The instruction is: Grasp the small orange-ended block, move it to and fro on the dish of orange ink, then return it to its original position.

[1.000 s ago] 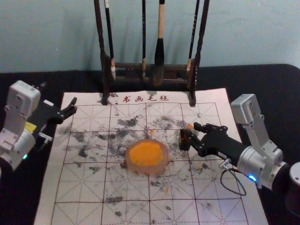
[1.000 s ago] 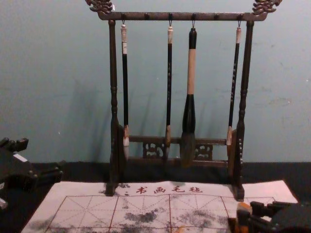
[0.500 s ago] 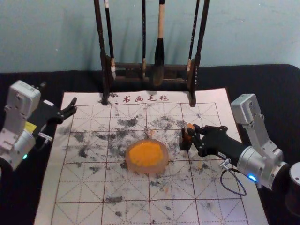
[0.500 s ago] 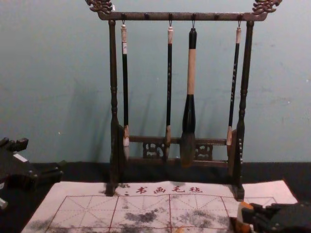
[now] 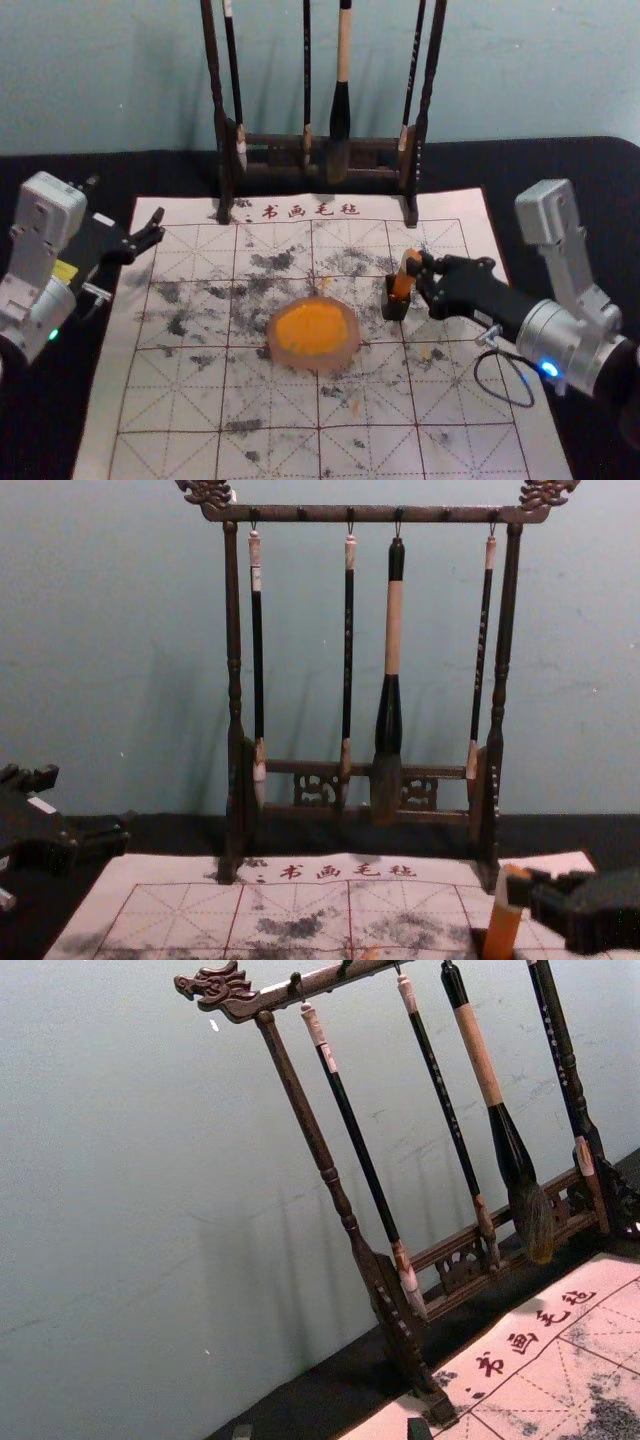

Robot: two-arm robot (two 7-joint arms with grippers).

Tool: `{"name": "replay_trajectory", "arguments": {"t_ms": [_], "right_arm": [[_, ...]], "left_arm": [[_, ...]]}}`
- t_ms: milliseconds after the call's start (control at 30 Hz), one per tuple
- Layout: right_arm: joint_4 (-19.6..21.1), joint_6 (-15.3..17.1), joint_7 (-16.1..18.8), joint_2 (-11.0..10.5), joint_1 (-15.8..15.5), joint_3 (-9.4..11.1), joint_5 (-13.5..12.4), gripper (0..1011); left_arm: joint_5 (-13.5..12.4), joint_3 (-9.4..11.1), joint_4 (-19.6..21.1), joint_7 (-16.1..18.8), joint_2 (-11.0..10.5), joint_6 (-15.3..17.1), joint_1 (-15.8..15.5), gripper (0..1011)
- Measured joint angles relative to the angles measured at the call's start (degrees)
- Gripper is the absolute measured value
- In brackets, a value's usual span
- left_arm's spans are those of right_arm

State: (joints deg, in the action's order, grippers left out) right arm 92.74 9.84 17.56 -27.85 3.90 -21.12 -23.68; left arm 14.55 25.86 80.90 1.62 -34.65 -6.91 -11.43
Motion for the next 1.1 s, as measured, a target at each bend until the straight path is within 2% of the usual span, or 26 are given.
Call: {"name": "replay_trajectory", "arguments": {"t_ms": [67,200,333,467,667,933,1100], "right_arm": [[2.0,2.0,-0.2,0.1,-0.4,1.5,-0.9,108],[4.4,4.1,-0.4,-0.1,-0.5,3.1,-1.9,109],[6.2,6.1,-0.2,-0.5,0.4,4.0,-2.8,109],[6.7,7.2,0.5,-0.6,1.9,3.8,-3.1,109],[6.2,7.8,2.7,-0.4,4.9,1.1,-3.1,108],[4.4,6.6,6.0,0.1,7.9,-4.5,-1.1,109],[3.2,6.4,7.4,0.2,8.9,-7.0,0.2,109]], "left_arm": [[0.0,0.0,0.0,0.0,0.0,0.0,0.0,1001],[0.0,0.0,0.0,0.0,0.0,0.0,0.0,1001],[0.0,0.0,0.0,0.0,0.0,0.0,0.0,1001],[0.0,0.0,0.0,0.0,0.0,0.0,0.0,1001],[0.0,0.0,0.0,0.0,0.0,0.0,0.0,1001],[0.0,0.0,0.0,0.0,0.0,0.0,0.0,1001],[0.0,0.0,0.0,0.0,0.0,0.0,0.0,1001]]}}
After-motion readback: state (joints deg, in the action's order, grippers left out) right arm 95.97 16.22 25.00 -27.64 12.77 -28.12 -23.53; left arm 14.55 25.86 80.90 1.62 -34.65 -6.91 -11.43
